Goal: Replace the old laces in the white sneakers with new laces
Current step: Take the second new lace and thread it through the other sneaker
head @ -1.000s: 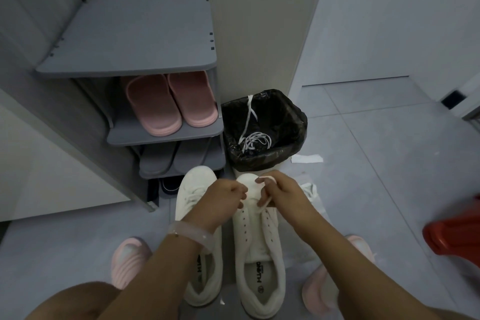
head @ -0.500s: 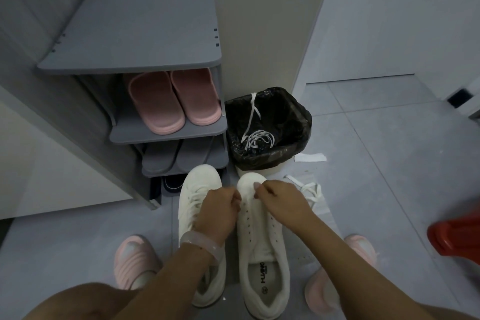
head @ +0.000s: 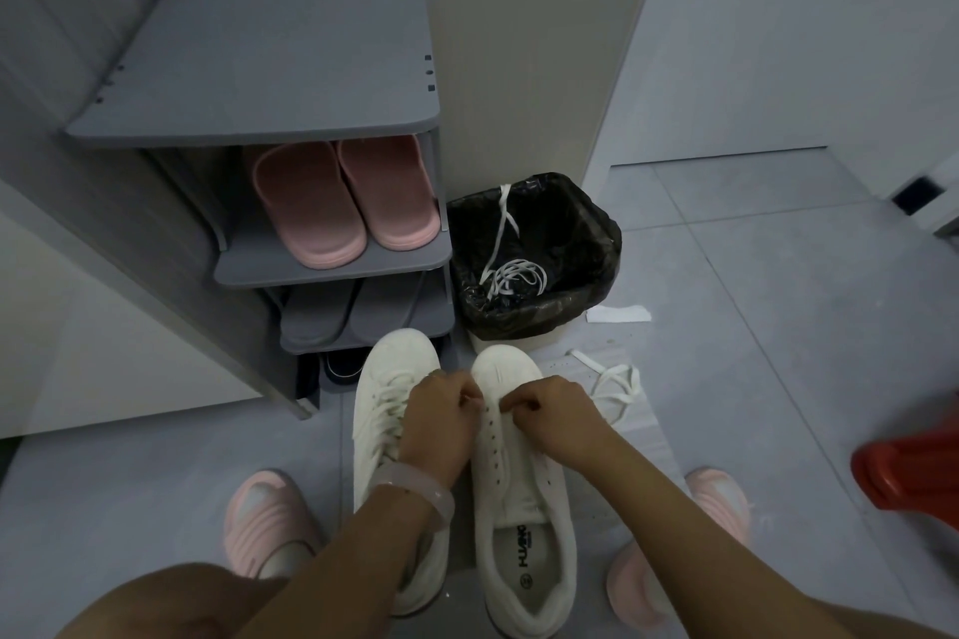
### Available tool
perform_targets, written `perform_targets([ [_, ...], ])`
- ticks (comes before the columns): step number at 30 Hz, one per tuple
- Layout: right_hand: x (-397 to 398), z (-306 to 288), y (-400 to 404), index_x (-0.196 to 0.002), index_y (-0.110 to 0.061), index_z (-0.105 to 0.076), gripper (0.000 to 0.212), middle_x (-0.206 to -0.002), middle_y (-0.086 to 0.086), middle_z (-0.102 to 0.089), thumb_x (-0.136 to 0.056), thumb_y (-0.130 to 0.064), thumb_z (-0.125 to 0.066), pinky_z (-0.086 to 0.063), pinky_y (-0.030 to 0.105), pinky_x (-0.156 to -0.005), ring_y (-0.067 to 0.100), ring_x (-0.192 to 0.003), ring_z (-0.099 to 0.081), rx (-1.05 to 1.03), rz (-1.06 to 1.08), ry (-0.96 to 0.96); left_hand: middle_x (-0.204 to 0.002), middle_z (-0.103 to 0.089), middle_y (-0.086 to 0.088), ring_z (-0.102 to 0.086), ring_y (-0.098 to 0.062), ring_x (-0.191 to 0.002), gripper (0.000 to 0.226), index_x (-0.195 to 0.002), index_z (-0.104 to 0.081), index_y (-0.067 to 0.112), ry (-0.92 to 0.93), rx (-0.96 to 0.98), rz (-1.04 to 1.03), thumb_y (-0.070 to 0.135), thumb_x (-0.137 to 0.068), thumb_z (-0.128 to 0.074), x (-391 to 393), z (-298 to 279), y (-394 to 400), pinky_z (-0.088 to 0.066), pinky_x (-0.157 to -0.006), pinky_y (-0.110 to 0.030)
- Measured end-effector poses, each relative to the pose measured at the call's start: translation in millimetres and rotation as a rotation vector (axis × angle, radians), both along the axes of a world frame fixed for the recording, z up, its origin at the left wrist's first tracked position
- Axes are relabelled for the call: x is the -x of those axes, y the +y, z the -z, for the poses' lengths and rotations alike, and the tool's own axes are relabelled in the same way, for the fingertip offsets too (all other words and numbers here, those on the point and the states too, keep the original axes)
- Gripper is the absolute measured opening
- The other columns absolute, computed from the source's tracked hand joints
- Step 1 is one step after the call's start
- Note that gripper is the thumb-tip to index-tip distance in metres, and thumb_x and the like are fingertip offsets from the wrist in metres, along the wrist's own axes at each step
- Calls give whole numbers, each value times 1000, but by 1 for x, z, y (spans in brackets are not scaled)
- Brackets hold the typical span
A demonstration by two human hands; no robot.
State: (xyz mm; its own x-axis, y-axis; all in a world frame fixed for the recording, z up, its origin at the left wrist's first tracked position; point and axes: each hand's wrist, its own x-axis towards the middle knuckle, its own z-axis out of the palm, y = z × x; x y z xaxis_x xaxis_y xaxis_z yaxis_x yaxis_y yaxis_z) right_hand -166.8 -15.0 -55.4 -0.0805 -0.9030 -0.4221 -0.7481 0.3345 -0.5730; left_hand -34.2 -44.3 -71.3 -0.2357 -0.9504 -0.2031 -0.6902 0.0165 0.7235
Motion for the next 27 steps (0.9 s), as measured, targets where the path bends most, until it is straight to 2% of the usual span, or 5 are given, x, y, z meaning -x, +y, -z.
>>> perform_targets([
  [12,2,5,-1,-103,-16,-72,30,-101,9,-69,-88,-6,-47,-39,17,-57,12,-74,-53,-31,93,-117,-91,-69,-11,-63,-21,-84,16,-90,-70,3,-58,-34,89,3,-87,-54,-1,-2,-2,-46,-76,-23],
  [17,7,7,3,-109,-15,-69,34,-78,-2,-58,-88,-3,-46,-34,5,-47,1,-57,-43,-67,124,-241,-66,-52,-1,-56,-23,-70,19,-76,-49,14,-3,-73,-42,-5,-81,-50,3,-2,0,-48,-67,-36],
  [19,7,8,5,-112,-17,-68,34,-77,-8,-54,-88,-4,-48,-34,5,-51,0,-61,-44,-76,126,-234,-62,-50,3,-58,-24,-71,30,-63,-46,20,6,-120,-71,-4,-79,-56,3,0,-3,-49,-69,-36],
  [24,3,9,6,-117,-24,-64,31,-118,1,-62,-88,-16,-55,-37,17,-77,15,-104,-56,-61,60,-87,-60,-51,6,-51,-9,-62,33,-55,-48,20,13,-146,-26,6,-81,-64,2,3,-3,-39,-57,-15],
  [27,-6,12,7,-111,-27,-62,24,-110,2,-63,-88,-25,-55,-44,26,-78,18,-100,-59,-28,79,27,-64,-51,6,-54,-15,-69,25,-63,-51,17,32,-140,-21,8,-85,-60,3,2,-1,-37,-57,-12],
])
